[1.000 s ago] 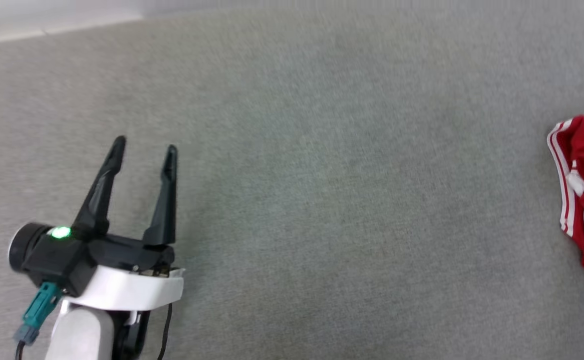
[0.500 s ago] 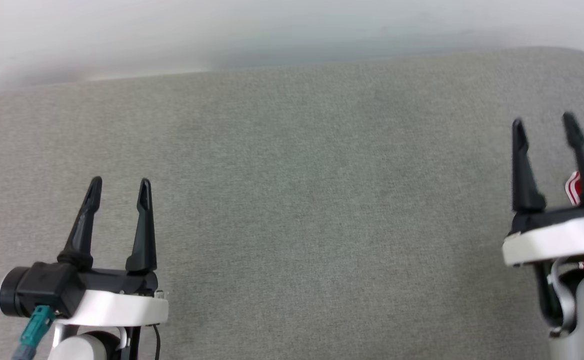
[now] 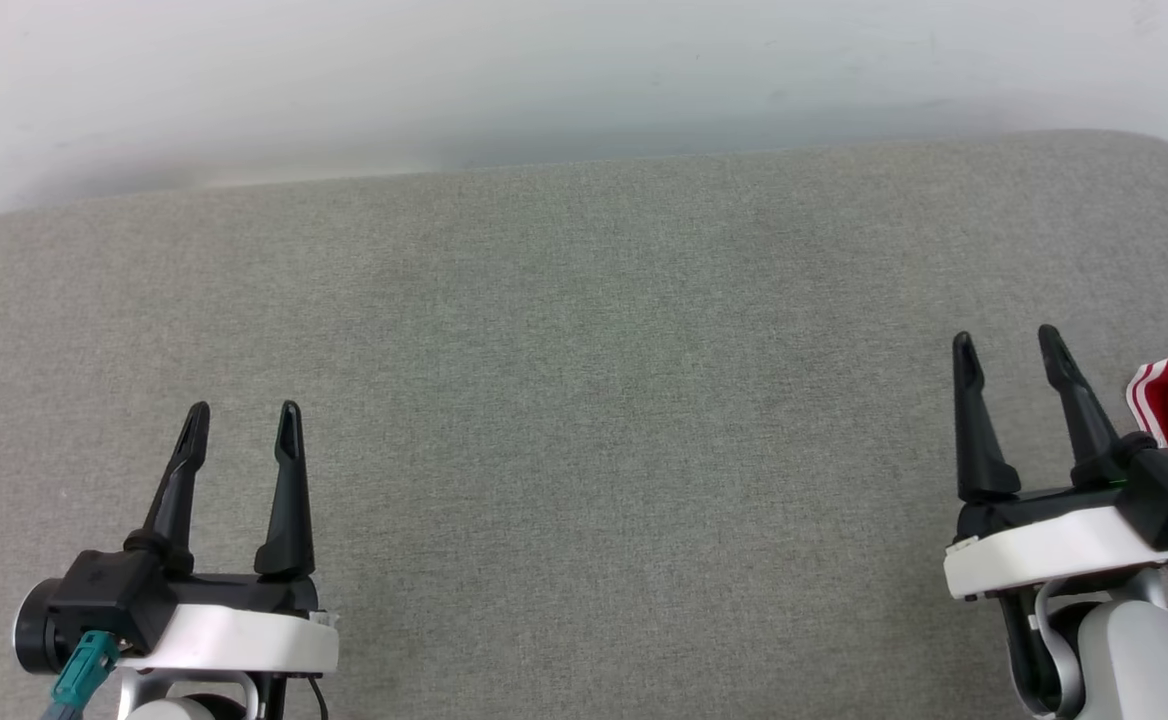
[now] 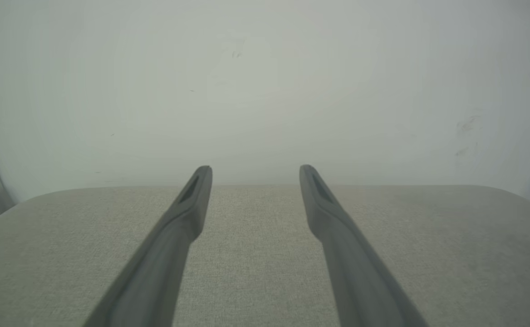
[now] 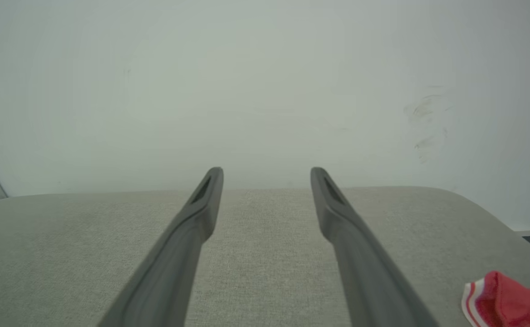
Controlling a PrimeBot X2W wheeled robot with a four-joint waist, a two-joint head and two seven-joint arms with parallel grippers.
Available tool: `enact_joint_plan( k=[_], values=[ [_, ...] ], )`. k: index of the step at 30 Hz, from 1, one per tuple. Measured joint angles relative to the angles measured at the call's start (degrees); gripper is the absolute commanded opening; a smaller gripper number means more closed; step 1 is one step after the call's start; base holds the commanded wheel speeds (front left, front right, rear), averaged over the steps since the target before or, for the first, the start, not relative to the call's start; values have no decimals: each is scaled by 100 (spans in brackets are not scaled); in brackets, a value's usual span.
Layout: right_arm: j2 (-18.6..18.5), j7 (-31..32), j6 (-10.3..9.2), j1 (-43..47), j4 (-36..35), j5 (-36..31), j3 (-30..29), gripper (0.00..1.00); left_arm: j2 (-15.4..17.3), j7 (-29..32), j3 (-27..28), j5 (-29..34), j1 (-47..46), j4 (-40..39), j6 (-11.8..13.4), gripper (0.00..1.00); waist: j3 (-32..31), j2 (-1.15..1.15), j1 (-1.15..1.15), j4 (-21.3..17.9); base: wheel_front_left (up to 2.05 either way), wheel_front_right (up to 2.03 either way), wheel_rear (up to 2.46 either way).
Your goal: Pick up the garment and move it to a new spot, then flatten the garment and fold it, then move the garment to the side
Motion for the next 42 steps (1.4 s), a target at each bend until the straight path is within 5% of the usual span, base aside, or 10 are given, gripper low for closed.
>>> enact_joint_plan(
  k=[26,27,32,42],
  values=[
    [3,-126,0,-32,107,37,115,100,-41,0,120,0,2,18,0,100,-6,0,1,-59,0,0,0],
    [3,-127,0,-32,107,42,119,0,-42,0,127,-13,2,16,0,0,-7,0,1,-59,0,0,0],
    [4,-101,0,116,319,71,135,0,-63,11,116,-55,44,254,0,0,-10,0,1,-58,0,0,0],
    [-15,107,0,186,403,1228,142,0,-52,236,48,-1179,79,459,2,0,-75,0,1,-33,0,0,0]
  ],
)
